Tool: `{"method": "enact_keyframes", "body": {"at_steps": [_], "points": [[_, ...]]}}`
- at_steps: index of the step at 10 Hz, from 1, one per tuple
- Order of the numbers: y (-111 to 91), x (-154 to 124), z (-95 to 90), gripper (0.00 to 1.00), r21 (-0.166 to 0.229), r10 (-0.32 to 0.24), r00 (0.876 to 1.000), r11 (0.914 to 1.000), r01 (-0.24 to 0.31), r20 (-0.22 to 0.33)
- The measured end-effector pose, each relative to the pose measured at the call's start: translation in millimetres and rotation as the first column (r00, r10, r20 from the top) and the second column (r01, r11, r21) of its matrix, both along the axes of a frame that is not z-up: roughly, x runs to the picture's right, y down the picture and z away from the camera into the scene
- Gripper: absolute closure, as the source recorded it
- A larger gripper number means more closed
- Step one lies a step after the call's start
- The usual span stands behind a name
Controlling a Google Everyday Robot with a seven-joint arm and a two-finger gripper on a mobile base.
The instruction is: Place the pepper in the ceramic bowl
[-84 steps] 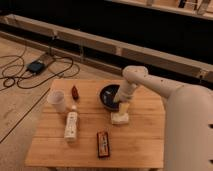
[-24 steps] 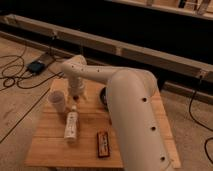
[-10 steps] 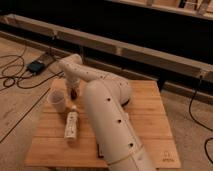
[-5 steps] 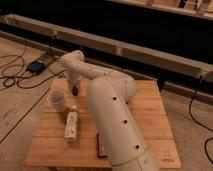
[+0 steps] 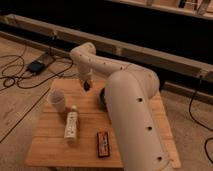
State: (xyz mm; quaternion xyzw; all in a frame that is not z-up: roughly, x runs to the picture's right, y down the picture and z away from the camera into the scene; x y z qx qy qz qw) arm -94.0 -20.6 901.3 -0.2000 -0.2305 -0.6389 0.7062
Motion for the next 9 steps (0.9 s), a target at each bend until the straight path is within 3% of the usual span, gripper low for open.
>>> {"method": "enact_keyframes", "body": {"at_steps": [5,6,9], "points": [[-5.3,88.3,-17.3,0.98,0.005,0.125,0.985,0.9921,-0.125,-0.116],[2.4,113.4,-14.3,0.86,-0.009,0.156,0.976,0.9872,-0.159,-0.154],[27.7,150.3,-0.9,0.59,-0.061,0.192,0.955,0.9757,-0.211,-0.225]]}}
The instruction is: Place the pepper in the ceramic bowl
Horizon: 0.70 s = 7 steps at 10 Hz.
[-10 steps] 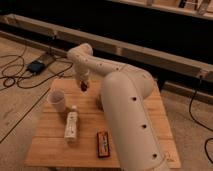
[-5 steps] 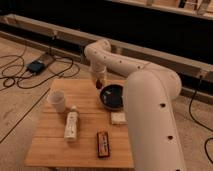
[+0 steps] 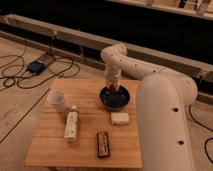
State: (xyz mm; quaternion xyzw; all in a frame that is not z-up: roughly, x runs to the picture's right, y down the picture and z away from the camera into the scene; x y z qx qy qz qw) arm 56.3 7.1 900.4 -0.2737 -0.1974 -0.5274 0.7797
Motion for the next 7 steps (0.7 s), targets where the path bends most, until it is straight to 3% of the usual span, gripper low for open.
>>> {"method": "enact_keyframes", "body": {"at_steps": [3,4,7], "points": [[19.3,19.6,8.3,0.27,-0.058,0.043,0.999,0.9973,-0.044,-0.03],[23.4,22.5,8.2,0.21,-0.071,0.051,0.998,0.996,-0.053,-0.031],[30.4,24.5,2.9,0.2,-0.092,0.062,0.998,0.9938,-0.063,-0.017]]}}
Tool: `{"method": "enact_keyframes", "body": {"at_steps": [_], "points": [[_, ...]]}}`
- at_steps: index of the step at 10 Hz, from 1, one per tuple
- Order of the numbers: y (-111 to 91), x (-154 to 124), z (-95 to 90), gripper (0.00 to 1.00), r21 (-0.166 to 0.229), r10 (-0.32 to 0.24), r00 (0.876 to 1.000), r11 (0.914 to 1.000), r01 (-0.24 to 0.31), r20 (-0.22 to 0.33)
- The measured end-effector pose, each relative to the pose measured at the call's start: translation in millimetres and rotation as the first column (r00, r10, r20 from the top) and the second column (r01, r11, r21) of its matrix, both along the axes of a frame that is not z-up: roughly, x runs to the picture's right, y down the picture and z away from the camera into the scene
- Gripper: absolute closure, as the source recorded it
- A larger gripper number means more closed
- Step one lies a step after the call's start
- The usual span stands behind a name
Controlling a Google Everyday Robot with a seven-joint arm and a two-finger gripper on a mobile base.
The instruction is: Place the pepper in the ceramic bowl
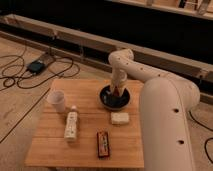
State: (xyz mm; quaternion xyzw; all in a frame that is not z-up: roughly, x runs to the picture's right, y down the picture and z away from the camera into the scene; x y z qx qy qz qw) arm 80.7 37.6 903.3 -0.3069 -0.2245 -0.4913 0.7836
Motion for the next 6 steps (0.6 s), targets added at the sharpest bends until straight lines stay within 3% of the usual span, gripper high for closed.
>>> {"method": "enact_keyframes", "body": {"at_steps": [4,6], "points": [[-3.1,-5.8,-16.1,0.2,-0.001,0.009,0.999,1.0,-0.009,0.035],[-2.5,-5.7,-15.7,0.2,-0.001,0.008,0.999,1.0,-0.008,0.034]]}}
